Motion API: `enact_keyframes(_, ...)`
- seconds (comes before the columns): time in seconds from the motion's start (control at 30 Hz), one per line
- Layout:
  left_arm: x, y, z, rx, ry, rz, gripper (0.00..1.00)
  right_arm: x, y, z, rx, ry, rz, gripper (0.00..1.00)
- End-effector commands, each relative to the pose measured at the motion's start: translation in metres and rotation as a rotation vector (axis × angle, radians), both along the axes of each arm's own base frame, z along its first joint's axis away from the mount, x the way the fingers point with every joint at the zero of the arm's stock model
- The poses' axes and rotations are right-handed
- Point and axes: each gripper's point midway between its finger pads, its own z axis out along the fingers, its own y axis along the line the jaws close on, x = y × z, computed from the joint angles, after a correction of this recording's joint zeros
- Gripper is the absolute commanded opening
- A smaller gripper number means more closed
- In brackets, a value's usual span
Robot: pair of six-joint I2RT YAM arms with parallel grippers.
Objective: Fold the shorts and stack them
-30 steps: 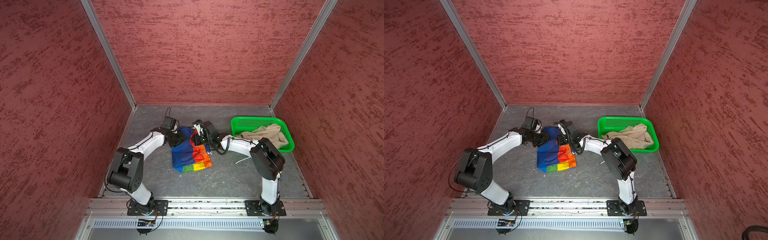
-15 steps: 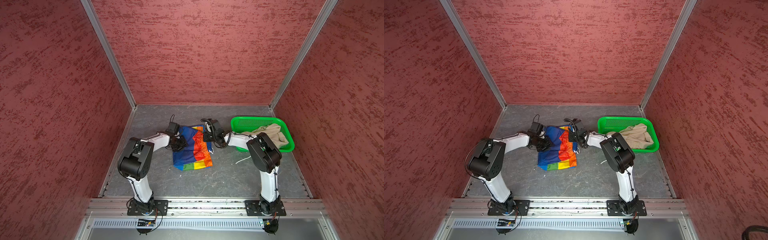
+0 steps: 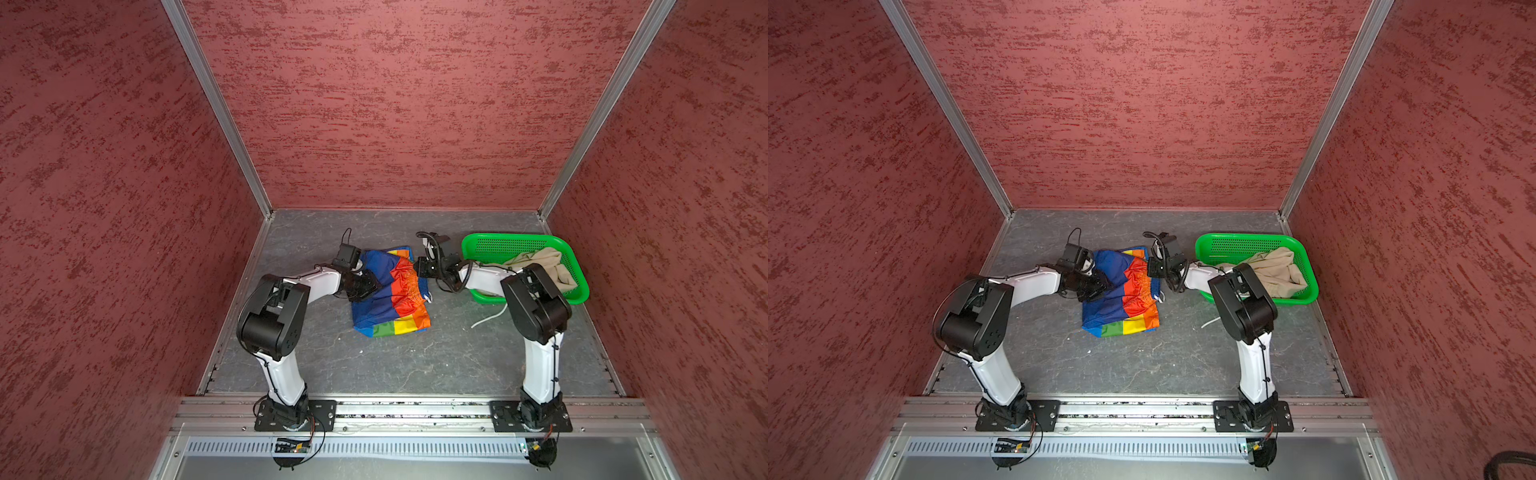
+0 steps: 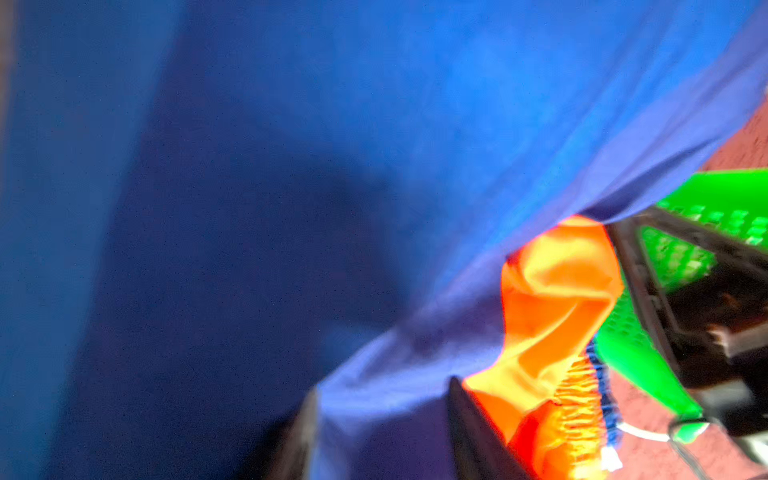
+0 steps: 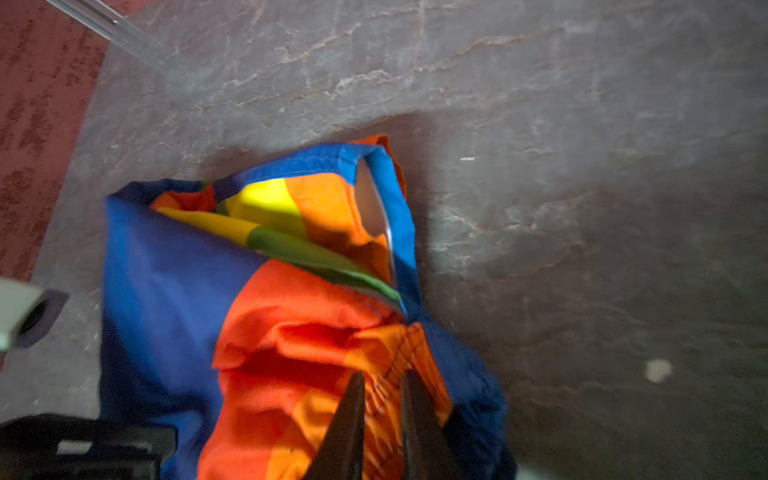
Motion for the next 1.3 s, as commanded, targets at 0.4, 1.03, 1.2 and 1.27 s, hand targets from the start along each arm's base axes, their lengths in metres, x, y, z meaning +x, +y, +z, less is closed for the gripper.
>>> enact_keyframes(0.4, 0.004, 0.043, 0.085, 0.12, -0.129, 0.05, 0.75, -0.082, 0.009, 0.057, -0.144, -0.127, 0.088, 0.47)
enact_keyframes(1.03, -0.015, 0.049, 0.0, 0.072, 0.024, 0.08, 0.84, -0.058, -0.005, -0.007, 0.043, 0.166, -0.044, 0.96)
enact_keyframes(1.2, -0.012, 0.043, -0.016, 0.05, 0.047, 0.079, 0.77, -0.055, -0.003, -0.032, 0.09, 0.231, -0.063, 0.82)
enact_keyframes(1.27, -0.01, 0.043, -0.019, 0.052, 0.044, 0.082, 0.63, -0.054, -0.001, -0.04, 0.106, 0.251, -0.065, 0.81)
